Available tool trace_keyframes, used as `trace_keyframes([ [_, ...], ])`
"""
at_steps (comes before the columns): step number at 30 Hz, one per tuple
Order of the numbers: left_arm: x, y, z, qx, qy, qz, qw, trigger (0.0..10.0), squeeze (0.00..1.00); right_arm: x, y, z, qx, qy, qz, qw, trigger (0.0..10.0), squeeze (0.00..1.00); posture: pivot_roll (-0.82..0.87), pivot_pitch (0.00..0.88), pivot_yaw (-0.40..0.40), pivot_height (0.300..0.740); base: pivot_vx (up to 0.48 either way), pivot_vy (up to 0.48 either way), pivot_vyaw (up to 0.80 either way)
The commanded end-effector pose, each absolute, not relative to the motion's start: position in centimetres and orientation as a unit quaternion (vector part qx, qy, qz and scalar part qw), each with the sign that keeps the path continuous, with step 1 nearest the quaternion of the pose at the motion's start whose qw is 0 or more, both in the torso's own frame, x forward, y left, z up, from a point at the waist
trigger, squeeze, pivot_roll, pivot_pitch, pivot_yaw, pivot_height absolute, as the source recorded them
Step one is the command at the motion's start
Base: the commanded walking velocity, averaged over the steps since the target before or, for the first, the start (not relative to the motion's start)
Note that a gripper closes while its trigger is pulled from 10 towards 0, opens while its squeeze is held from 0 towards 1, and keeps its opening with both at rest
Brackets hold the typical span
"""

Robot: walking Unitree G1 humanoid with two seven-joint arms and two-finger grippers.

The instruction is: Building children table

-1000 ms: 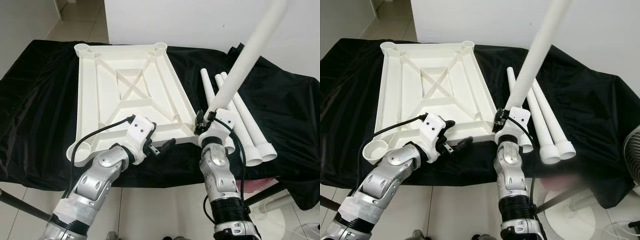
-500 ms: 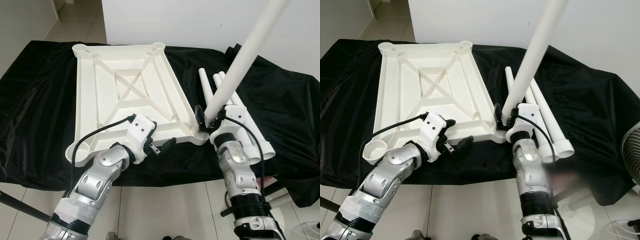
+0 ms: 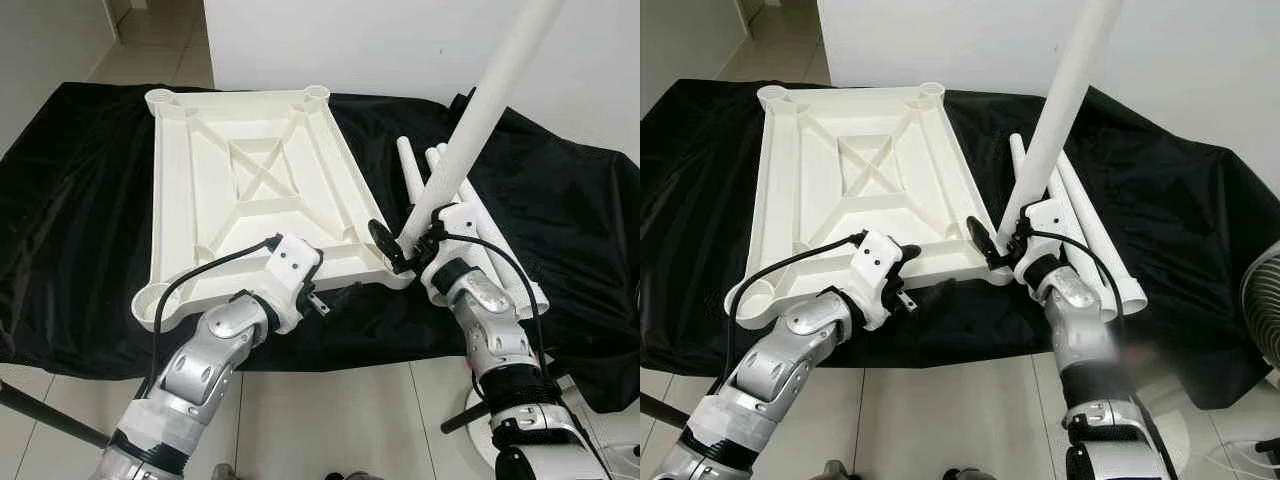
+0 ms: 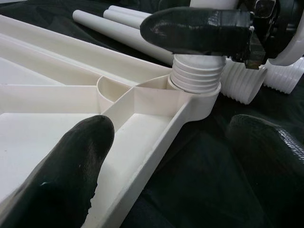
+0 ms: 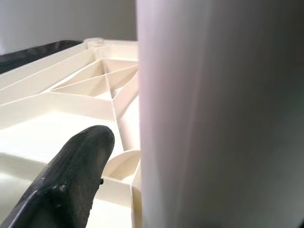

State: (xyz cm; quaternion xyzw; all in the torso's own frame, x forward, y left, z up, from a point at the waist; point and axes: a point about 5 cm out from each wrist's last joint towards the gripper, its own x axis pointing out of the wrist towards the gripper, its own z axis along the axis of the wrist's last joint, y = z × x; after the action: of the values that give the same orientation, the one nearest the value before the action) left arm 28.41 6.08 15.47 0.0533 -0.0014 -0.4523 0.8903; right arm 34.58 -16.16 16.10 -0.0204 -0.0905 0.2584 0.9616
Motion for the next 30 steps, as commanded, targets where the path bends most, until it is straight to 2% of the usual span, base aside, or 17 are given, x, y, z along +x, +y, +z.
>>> trace_keyframes([
  [1,28.0,6.0,15.0,0.057,0.005,-0.458,0.887,10.0,0.0,34.8,-16.5,16.0,-0.032,-0.087,0.272,0.958,4.9,0.0,0.04,0.057,-0.066,0.74,0.0,0.0,0.0],
  [2,28.0,6.0,15.0,0.057,0.005,-0.458,0.887,10.0,0.0,34.8,-16.5,16.0,-0.032,-0.087,0.272,0.958,4.9,0.0,0.04,0.057,-0.066,0.74,0.0,0.0,0.0],
  [3,28.0,6.0,15.0,0.056,0.005,-0.458,0.887,10.0,0.0,34.9,-16.7,15.9,-0.033,-0.085,0.276,0.957,4.0,0.0,0.04,0.058,-0.068,0.74,0.0,0.0,0.0],
  [4,27.9,6.0,15.0,0.057,0.005,-0.458,0.887,10.0,0.0,35.0,-17.0,15.8,-0.034,-0.082,0.279,0.956,0.0,0.0,0.04,0.061,-0.071,0.74,0.0,0.0,0.0],
  [17,27.9,6.2,15.0,0.056,0.007,-0.454,0.889,10.0,0.0,34.9,-18.3,15.1,-0.022,-0.072,0.269,0.96,0.0,0.0,0.04,0.074,-0.067,0.74,0.0,0.0,0.0],
  [18,27.9,6.2,15.0,0.056,0.007,-0.454,0.889,10.0,0.0,34.9,-18.4,15.0,-0.017,-0.069,0.263,0.962,1.1,0.0,0.04,0.083,-0.063,0.74,0.0,0.0,0.0],
  [19,27.9,6.2,15.0,0.056,0.007,-0.454,0.889,10.0,0.0,34.9,-18.4,15.0,-0.017,-0.069,0.263,0.962,1.1,0.0,0.04,0.083,-0.063,0.74,0.0,0.0,0.0],
  [20,27.9,6.2,15.0,0.056,0.007,-0.454,0.889,10.0,0.0,35.0,-18.5,14.9,-0.013,-0.068,0.26,0.963,10.0,0.0,0.04,0.083,-0.063,0.74,0.0,0.0,0.0],
  [30,27.8,6.2,15.0,0.052,0.005,-0.458,0.887,10.0,0.0,34.8,-16.7,14.3,0.015,-0.062,0.17,0.983,10.0,0.0,0.03,0.087,-0.056,0.74,0.0,0.0,0.0],
])
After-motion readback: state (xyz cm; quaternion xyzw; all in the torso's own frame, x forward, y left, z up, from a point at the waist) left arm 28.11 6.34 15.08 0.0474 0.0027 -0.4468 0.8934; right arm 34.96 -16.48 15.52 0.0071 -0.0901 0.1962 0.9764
